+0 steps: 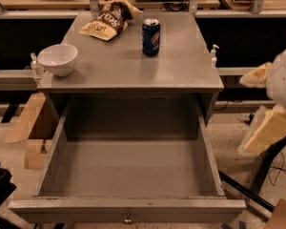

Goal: Close top drawer

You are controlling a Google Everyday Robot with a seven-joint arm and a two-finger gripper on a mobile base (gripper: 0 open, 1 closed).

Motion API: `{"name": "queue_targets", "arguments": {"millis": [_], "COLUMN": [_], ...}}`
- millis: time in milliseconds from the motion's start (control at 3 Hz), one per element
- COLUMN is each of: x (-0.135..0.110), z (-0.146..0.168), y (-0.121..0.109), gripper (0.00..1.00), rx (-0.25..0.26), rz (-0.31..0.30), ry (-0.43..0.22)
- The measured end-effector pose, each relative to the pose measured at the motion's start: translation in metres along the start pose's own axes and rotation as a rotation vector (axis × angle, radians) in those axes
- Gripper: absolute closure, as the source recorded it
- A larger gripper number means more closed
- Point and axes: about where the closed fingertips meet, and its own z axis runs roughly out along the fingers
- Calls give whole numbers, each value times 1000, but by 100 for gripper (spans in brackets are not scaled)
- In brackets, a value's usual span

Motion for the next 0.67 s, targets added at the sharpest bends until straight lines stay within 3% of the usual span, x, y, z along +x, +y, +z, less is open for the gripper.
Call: {"name": "queue_targets", "arguments": {"millis": [667], "x": [30], "z": [61], "y": [84], "gripper": [66], "rx": [18], "rz": [114], "ry": [-205]}}
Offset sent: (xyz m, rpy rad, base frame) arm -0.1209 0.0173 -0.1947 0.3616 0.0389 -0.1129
